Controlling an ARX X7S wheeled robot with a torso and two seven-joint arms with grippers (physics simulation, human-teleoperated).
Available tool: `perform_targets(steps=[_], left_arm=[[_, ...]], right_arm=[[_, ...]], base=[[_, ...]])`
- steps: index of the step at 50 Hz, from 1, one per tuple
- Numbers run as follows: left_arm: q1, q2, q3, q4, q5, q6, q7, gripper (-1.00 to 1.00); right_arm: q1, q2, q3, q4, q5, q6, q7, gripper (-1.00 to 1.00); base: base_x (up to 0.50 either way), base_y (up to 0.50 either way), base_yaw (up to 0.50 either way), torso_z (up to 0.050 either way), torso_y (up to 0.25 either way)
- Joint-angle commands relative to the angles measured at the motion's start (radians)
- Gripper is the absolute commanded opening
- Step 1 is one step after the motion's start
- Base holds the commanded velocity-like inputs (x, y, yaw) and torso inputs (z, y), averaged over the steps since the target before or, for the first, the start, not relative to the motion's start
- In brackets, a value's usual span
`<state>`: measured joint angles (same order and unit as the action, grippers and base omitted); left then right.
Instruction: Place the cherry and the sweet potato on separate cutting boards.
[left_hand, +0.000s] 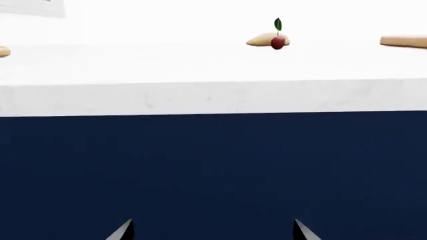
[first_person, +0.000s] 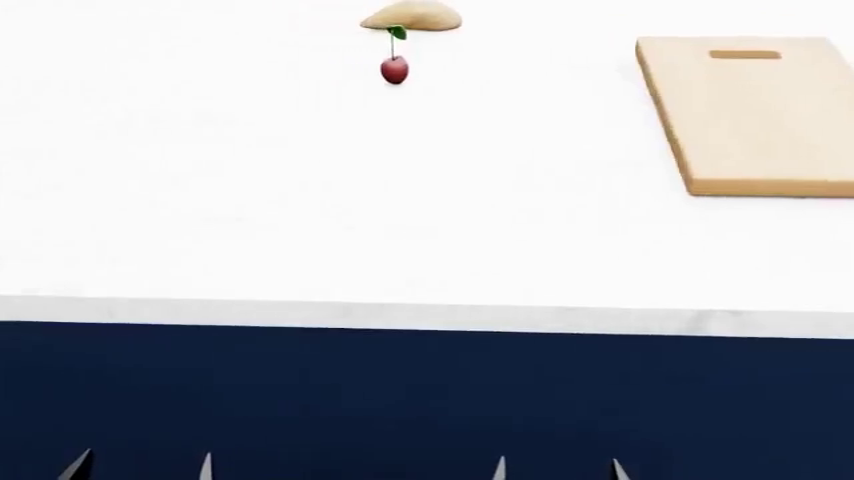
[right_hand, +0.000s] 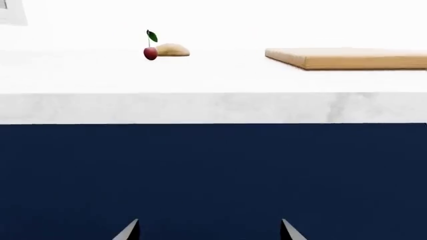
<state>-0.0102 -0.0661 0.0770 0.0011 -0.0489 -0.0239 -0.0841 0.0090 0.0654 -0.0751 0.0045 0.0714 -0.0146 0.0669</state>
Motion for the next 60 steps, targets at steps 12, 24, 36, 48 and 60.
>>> perform_targets(steps=[12,24,36,48,60], left_arm=[[-0.003,-0.029,0.032,-0.010,-0.031,0.013,-0.026,1.00],[0.021,-0.062,0.026,0.152,-0.072,-0.029,-0.036,1.00],[0.043,-0.088,0.034,0.283,-0.111,-0.119,-0.038,1.00],[-0.104,-0.171,0.003,0.493,-0.220,-0.407,-0.033,1.00],[-0.468,-0.210,-0.113,0.578,-0.496,-0.958,-0.091,1.00]], right_arm=[[-0.002,0.029,-0.034,-0.005,0.010,-0.002,0.046,1.00],[-0.006,0.062,-0.074,-0.136,-0.021,0.108,0.074,1.00],[0.005,0.076,-0.038,-0.295,0.089,0.288,0.087,1.00],[0.163,0.167,0.027,-0.582,0.181,0.694,0.107,1.00],[0.475,0.264,0.179,-0.680,0.400,1.135,0.052,1.00]], base=[[0.01,0.32,0.00,0.000,0.000],[0.00,0.00,0.00,0.032,0.000],[0.00,0.00,0.00,0.050,0.000],[0.00,0.00,0.00,0.050,0.000],[0.00,0.00,0.00,0.036,0.000]])
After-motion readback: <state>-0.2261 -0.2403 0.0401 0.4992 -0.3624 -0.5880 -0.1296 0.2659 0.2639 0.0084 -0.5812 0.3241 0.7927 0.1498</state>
